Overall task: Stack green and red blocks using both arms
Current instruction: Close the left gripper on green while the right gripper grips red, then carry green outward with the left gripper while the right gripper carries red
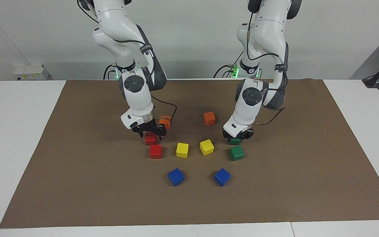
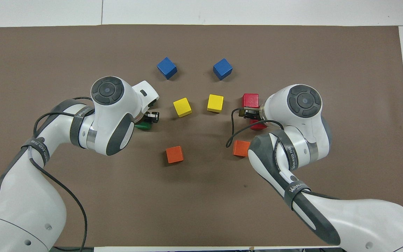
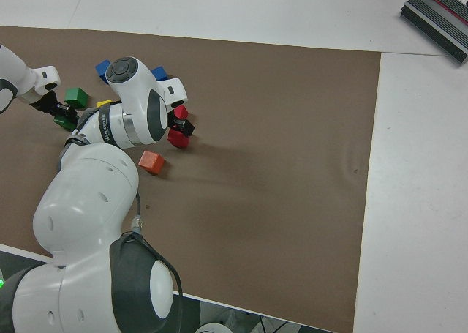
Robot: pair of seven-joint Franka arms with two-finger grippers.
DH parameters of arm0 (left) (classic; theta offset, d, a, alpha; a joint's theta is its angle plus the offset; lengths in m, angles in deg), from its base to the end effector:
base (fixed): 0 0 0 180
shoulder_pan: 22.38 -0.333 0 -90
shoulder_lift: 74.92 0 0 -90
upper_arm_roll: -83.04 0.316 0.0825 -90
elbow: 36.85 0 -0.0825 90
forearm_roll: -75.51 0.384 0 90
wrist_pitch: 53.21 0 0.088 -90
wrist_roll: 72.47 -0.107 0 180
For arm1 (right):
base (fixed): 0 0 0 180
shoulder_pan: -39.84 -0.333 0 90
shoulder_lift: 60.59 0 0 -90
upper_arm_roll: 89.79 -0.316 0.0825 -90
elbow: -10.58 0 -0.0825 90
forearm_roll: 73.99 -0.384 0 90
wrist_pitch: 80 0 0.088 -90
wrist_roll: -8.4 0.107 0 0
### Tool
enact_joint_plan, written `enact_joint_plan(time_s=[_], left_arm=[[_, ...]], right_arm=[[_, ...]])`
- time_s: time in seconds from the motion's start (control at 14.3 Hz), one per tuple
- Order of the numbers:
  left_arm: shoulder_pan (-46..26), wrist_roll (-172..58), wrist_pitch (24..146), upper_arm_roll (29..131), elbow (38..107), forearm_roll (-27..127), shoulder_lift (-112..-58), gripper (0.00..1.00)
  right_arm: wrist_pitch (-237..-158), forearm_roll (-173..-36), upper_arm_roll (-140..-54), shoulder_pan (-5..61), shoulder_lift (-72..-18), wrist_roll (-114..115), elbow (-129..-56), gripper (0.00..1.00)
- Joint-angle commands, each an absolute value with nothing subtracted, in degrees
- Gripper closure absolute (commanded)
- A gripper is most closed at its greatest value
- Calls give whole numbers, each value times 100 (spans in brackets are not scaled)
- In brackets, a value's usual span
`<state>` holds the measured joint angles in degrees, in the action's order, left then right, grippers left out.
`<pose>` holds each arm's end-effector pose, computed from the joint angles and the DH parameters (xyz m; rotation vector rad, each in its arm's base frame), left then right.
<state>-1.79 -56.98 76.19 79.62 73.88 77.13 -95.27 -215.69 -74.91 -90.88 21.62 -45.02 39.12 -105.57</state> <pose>0.5634 -0.2484 0.3013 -3.1205 0.2557 0.0416 0.5673 0.1986 0.3207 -3.0787 0.3262 -0.0863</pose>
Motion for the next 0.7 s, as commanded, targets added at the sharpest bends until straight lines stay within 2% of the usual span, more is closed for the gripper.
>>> enact_joint_plan(time_s=[0.0, 0.14, 0.21, 0.28, 0.42, 0.49, 0.63], left_arm=[[-146, -5586, 7582, 8049, 7363, 7753, -9505, 100], [-399, -5639, 7442, 8058, 7328, 7578, -9191, 100], [-584, -5682, 7215, 8049, 7319, 7560, -8962, 100], [-768, -5709, 6978, 8031, 7293, 7533, -8734, 100], [-1015, -6041, 6529, 8057, 7205, 7402, -8390, 100], [-1269, -6330, 6301, 8066, 7205, 7358, -8232, 100], [-1857, -7111, 5843, 8075, 7222, 7357, -8012, 100]], right_arm=[[-21755, -7504, -9076, 2139, -4425, 4031, -10649, 5], [-21746, -7513, -9076, 2147, -4416, 3969, -10658, 16], [-21746, -7513, -9076, 2148, -4416, 3951, -10658, 28], [-21746, -7513, -9076, 2148, -4416, 3960, -10649, 45], [-21641, -7513, -9076, 2191, -4468, 3969, -10597, 90], [-21597, -7513, -9076, 2235, -4503, 3960, -10588, 100], [-21248, -7504, -9067, 2392, -4582, 3838, -10352, 100]])
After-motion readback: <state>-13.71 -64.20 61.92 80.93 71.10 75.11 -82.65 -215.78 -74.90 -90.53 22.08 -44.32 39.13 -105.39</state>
